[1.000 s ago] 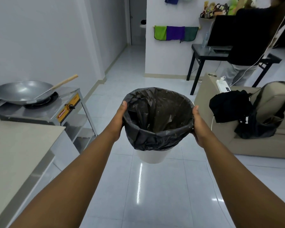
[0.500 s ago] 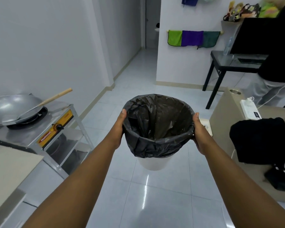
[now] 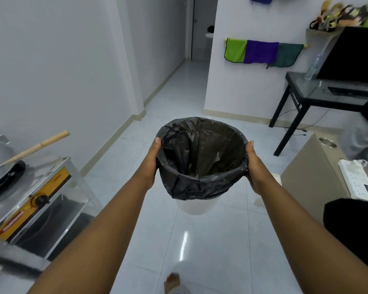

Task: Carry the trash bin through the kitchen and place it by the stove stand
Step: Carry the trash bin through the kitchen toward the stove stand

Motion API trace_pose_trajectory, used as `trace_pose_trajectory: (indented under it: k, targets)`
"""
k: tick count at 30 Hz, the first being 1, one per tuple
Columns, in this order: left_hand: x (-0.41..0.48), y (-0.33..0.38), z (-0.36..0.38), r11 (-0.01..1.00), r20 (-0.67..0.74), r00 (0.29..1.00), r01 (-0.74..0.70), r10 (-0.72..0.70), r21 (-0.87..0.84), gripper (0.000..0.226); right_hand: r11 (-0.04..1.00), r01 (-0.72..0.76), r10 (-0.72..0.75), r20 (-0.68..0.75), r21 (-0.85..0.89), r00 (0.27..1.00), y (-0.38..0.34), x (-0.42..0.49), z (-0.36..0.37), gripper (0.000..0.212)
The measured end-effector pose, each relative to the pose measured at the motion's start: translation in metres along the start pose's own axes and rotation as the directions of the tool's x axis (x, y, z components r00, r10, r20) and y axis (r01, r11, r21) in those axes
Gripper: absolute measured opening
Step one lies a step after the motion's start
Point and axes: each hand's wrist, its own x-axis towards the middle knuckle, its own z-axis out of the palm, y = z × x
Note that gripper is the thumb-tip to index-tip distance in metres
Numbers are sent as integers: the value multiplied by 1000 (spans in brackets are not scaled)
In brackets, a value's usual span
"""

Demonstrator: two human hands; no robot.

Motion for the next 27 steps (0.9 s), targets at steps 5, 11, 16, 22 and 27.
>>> trace_pose_trajectory:
  k: [5,11,16,22,27]
  targets:
    - [87,18,-17,1000,21,1000,8,-8,7,87,1000,2,-2,-14,-10,1000,-29,80,7,85]
    - [205,33,-31,1000,1,1000,1,-1,14,87,1000,-15,16,-31,17,999,-58,198,11,80]
    - [294,29,-31,1000,-51,999,-15,16,20,87,1000,7,-7,25,22,1000,-73,299,4,77]
    - [392,33,-33,999,-215,976,-33,33,0,84,1000,-21,24,167,-19,986,-100,431,5,87]
    - [434,33,-49,997,-314,947,-70,63,-11,79,998,-27,39,239,-54,970,-124,502,21,96]
